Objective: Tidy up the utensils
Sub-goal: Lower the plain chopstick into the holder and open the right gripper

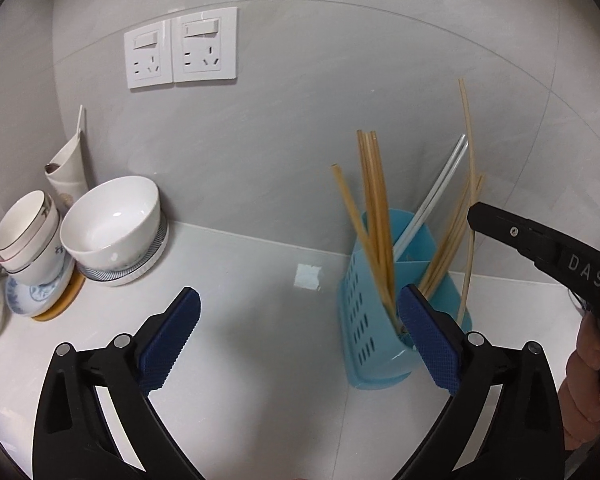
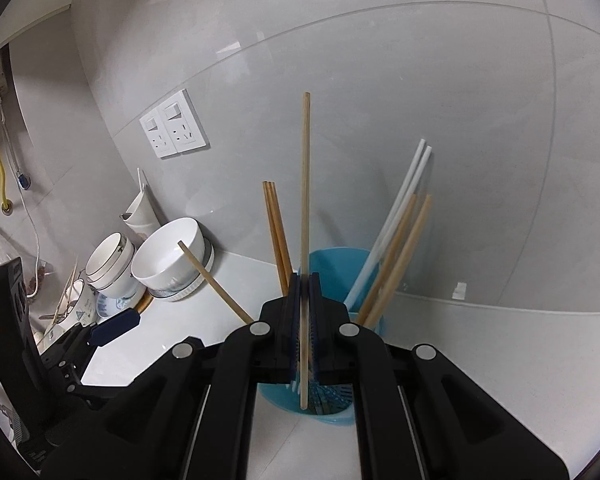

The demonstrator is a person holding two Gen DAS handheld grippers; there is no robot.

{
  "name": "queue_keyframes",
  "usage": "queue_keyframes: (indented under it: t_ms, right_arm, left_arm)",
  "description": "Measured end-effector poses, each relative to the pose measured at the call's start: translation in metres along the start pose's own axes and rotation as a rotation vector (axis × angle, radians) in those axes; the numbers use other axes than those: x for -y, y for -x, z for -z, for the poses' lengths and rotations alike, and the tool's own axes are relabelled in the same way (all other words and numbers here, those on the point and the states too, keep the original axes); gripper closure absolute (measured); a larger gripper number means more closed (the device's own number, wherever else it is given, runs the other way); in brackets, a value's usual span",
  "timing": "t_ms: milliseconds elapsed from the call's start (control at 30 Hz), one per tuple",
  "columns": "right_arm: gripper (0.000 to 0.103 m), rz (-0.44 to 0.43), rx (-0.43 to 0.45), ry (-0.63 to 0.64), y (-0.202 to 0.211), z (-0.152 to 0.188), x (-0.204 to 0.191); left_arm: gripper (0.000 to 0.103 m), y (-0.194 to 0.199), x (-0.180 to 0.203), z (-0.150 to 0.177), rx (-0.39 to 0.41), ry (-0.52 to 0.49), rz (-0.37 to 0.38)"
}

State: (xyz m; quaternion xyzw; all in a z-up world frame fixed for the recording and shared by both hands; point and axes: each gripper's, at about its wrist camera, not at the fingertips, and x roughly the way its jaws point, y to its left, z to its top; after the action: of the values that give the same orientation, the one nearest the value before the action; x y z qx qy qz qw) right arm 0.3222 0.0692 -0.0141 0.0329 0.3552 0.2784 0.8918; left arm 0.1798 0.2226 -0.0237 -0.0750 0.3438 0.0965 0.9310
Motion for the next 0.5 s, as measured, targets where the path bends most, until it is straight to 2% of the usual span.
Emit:
queue_keyframes:
  t_ms: [200,500]
  right_arm:
    - [0.099,0.025,0.009,0.038,-0.018,0.007,-0.008]
    - [0.096,0.054,-0.035,0.075,-0.039,0.023,-0.008]
  left_arm:
    - [0.006,-0.005,-0.01,0.003,-0.037,0.02,-0.009]
    - [0.006,-0.011,-0.013,0.008,-0.064,0.025,-0.022]
